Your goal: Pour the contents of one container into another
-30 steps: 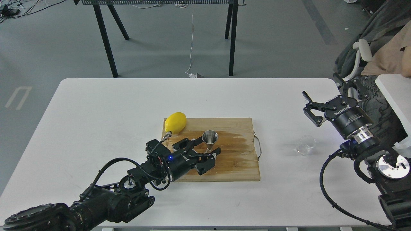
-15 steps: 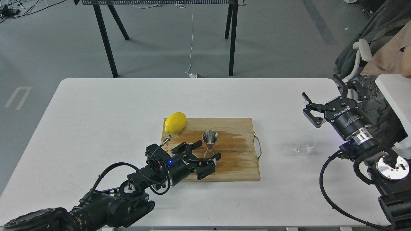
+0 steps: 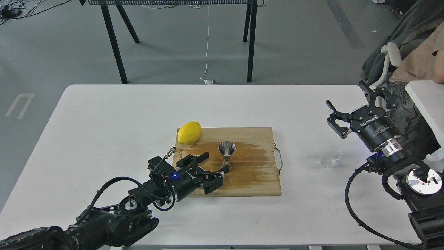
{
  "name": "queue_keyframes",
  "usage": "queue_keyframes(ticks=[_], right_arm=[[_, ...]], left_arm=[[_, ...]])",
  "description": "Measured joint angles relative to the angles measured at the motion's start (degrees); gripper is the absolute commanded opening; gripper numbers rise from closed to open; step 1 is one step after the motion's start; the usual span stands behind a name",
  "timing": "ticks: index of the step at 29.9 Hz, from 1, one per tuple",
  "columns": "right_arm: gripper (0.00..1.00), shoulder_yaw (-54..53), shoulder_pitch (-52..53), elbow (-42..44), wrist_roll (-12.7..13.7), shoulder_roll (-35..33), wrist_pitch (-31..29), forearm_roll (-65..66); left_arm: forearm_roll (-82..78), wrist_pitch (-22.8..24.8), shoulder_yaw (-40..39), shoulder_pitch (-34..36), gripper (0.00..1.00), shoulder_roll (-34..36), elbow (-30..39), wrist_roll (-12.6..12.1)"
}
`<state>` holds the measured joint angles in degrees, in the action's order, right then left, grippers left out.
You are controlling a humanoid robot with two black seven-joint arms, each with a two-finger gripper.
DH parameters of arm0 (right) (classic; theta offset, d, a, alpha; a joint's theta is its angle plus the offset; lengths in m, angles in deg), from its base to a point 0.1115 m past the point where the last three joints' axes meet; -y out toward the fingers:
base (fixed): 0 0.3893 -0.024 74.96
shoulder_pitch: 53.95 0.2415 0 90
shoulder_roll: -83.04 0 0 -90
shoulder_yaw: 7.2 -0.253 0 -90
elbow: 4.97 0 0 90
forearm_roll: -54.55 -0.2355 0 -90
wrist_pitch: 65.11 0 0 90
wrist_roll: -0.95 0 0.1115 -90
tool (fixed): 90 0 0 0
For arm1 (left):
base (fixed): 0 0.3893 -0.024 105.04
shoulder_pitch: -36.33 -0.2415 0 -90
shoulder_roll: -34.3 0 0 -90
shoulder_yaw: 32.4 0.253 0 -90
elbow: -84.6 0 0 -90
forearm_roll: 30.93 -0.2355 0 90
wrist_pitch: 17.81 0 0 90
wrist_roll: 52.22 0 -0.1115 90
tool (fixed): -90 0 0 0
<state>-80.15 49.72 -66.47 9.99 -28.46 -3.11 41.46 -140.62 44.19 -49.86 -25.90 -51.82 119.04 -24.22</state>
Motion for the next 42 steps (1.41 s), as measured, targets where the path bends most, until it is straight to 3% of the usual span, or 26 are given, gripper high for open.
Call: queue_keyframes(ticks=[7, 18, 20, 22, 27, 29, 35, 42], right_arm=[[0.99, 0.0, 0.0, 0.1, 0.0, 0.0, 0.0, 0.0], [0.99, 0.0, 0.3, -0.1, 0.0, 0.1, 0.0, 0.0], [0.99, 0.2, 0.3, -0.3, 0.0, 0.1, 0.0, 0.1], [0.99, 1.1, 0.3, -0.4, 0.0, 0.2, 0.0, 0.2], [0.99, 2.5, 0.5, -0.5, 0.0, 0.4, 0.0, 0.2], [0.99, 3.1, 0.5, -0.5, 0.0, 0.4, 0.0, 0.2], [0.99, 2.6, 0.7, -0.6, 0.4, 2.3, 0.0, -0.6], [0.98, 1.7, -1.0, -1.9, 0.6, 2.9, 0.0, -14.2]], left_arm=[[1.2, 0.0, -0.1, -1.6, 0.99, 6.7, 6.3, 0.0], [28.7, 0.4, -0.2, -1.3, 0.99, 32.5, 26.1, 0.0], [35.1, 5.5, -1.1, -1.1, 0.99, 36.7, 27.9, 0.0], [41.1, 15.2, -3.2, -1.0, 0.99, 40.0, 28.9, 0.0], [57.9, 45.2, -13.4, -0.9, 0.99, 43.9, 28.2, 0.0], [64.6, 52.8, -16.1, -0.9, 0.99, 44.1, 26.1, 0.0], [83.7, 55.9, -19.7, 0.7, 0.99, 43.8, 17.1, 0.0], [98.2, 56.0, -19.3, 0.9, 0.99, 43.1, 15.6, 0.0]])
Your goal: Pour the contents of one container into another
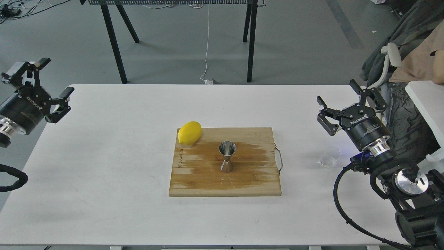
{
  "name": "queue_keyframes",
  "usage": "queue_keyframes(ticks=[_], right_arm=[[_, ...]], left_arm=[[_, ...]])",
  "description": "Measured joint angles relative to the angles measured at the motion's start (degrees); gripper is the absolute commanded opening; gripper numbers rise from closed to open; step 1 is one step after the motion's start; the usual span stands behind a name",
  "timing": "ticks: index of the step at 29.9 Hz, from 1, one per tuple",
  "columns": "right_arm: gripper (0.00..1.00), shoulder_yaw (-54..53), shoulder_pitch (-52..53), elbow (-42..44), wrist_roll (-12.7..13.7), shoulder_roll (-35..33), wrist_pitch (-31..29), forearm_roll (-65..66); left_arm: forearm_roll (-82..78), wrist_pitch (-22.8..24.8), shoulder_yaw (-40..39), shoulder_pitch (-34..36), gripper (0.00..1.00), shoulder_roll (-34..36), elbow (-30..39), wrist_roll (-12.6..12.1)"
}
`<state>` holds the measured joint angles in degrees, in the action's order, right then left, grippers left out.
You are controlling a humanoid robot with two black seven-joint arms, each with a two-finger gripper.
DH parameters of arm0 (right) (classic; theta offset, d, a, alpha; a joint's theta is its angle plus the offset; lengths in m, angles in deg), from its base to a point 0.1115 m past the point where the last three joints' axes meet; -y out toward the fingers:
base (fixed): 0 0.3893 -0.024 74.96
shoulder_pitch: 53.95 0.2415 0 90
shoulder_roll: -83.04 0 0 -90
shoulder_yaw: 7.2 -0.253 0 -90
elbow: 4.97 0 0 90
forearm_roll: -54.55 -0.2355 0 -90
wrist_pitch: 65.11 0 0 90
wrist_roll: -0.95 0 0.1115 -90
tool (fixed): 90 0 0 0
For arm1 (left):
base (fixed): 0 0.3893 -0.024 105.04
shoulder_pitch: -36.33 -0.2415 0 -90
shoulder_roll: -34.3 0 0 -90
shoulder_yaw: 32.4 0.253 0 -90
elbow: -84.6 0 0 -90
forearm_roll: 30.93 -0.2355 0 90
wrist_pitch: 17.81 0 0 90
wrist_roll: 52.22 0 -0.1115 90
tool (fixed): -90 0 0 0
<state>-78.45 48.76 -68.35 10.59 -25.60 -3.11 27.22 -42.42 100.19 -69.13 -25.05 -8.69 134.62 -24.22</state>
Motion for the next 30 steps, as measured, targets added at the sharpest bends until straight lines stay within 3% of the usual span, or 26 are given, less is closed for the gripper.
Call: queue_keyframes(ticks=[6, 15, 20, 30], right_arm=[[0.97, -3.5, -7.4, -7.6, -0.3, -1.8, 2.5, -8.9], [0.98, -17.2, -19.6, -24.4, -1.6, -2.2, 40.4, -8.6], [0.98, -17.5, -20.5, -26.1, -3.6, -3.0, 53.4, -6.9], [0.98, -11.4, -16.8, -21.3, -4.7, -2.3, 56.0, -2.0]], left_arm=[[0.5, 0.0, 0.2, -0.8, 0.99, -1.9, 0.0, 0.0], [0.5, 0.0, 0.3, -1.9, 0.99, -3.8, -0.1, 0.0], [0.3, 0.0, 0.3, -2.5, 0.99, -4.1, -0.2, 0.0], [0.2, 0.0, 0.3, -2.9, 0.99, -5.3, -0.2, 0.0]])
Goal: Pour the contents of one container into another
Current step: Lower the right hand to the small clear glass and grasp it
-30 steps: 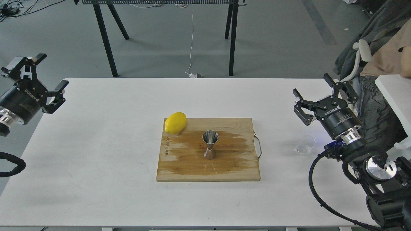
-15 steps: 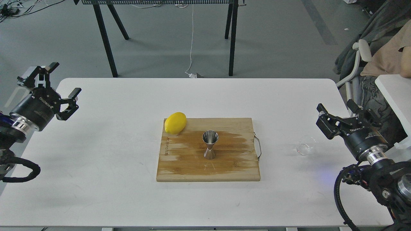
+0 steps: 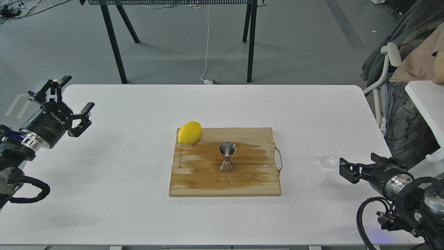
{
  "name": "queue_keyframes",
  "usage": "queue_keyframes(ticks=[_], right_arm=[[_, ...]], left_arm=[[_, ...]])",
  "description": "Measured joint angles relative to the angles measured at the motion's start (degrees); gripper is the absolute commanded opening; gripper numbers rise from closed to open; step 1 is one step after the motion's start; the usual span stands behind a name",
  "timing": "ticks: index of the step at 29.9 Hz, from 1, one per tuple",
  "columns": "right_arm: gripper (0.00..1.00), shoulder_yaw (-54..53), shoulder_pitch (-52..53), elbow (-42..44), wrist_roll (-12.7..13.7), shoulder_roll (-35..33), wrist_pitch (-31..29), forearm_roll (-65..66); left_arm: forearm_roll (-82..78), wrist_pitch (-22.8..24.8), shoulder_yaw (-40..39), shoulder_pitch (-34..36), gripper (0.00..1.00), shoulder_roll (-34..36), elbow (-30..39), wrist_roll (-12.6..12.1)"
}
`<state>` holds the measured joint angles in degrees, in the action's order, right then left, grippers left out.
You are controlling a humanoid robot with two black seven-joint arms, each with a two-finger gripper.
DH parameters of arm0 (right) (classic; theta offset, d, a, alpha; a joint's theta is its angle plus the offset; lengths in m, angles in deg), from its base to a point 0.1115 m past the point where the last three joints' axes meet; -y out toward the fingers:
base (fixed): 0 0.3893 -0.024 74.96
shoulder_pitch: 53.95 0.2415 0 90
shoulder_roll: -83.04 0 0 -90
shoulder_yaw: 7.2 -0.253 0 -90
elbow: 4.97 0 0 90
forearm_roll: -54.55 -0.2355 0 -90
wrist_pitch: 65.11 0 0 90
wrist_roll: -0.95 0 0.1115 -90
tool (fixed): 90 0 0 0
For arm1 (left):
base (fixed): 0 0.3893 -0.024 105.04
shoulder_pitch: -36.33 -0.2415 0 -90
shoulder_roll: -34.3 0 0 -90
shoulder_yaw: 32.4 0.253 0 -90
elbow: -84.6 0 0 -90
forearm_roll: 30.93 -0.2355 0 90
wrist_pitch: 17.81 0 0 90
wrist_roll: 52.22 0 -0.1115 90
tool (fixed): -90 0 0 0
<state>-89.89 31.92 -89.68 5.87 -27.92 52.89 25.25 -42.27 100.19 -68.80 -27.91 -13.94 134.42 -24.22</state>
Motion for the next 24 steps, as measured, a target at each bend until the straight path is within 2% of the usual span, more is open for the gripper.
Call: queue_keyframes(ticks=[13, 24], right_arm=[[0.98, 6.4, 7.6, 9.9, -0.1, 2.1, 0.0, 0.1], [0.97, 9.6, 11.4, 14.3, -0.2, 3.5, 0.0, 0.3]], left_arm=[[0.0, 0.0, 0.0, -0.2, 0.99, -0.1, -0.8, 0.0], [-0.1, 0.0, 0.0, -0.5, 0.99, -0.2, -1.3, 0.0]])
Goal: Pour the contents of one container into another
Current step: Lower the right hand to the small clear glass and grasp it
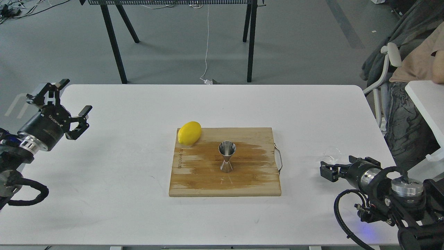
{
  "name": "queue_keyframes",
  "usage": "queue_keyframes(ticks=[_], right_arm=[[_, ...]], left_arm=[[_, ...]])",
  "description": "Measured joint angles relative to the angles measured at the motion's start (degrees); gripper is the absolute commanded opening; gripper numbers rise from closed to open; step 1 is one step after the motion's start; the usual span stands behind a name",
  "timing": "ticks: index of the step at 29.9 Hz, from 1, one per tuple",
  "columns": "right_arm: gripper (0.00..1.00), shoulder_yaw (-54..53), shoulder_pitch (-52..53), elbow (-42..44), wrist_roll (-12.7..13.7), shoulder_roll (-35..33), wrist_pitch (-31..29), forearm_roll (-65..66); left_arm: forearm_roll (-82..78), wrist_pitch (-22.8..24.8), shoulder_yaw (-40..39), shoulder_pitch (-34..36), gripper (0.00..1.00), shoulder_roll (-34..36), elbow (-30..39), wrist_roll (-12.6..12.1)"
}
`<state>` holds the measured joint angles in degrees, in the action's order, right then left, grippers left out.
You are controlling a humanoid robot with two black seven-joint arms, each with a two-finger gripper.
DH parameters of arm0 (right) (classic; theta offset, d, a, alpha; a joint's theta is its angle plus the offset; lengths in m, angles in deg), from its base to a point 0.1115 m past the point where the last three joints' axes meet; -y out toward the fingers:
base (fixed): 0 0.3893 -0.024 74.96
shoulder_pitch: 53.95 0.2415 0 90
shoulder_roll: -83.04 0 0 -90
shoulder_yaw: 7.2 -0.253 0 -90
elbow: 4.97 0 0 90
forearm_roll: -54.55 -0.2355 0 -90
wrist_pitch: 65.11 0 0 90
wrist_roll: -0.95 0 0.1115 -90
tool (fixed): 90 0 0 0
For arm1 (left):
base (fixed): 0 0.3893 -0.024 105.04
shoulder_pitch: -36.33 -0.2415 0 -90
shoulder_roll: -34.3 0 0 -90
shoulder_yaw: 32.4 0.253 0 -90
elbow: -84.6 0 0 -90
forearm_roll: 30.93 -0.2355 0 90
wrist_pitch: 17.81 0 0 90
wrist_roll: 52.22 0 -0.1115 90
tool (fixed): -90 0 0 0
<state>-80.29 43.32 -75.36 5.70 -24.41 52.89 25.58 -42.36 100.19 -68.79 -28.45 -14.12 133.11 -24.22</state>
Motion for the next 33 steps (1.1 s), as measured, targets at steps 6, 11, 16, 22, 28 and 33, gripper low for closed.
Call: queue_keyframes(ticks=[6, 11, 16, 22, 28, 33], right_arm=[[0.93, 1.3, 2.2, 2.9, 0.0, 1.4, 0.0, 0.4], [0.82, 1.4, 3.1, 4.0, 0.0, 2.5, 0.0, 1.6], [0.74, 1.4, 3.5, 4.4, 0.0, 2.8, 0.0, 1.7], [0.68, 1.3, 3.7, 4.5, -0.1, 2.9, 0.0, 1.7], [0.59, 1.3, 3.7, 4.5, -0.1, 2.9, 0.0, 1.7], [0.52, 1.3, 3.7, 4.5, -0.1, 2.9, 0.0, 1.7]], left_arm=[[0.0, 0.0, 0.0, 0.0, 0.99, 0.0, 0.0, 0.0], [0.0, 0.0, 0.0, 0.0, 0.99, 0.0, -0.3, 0.0], [0.0, 0.0, 0.1, -0.1, 0.99, -0.1, -0.4, 0.0], [0.0, 0.0, 0.1, -0.1, 0.99, -0.1, -0.4, 0.0], [-0.1, 0.0, 0.1, -0.1, 0.99, -0.1, -0.4, 0.0], [-0.1, 0.0, 0.1, -0.1, 0.99, -0.1, -0.7, 0.0]])
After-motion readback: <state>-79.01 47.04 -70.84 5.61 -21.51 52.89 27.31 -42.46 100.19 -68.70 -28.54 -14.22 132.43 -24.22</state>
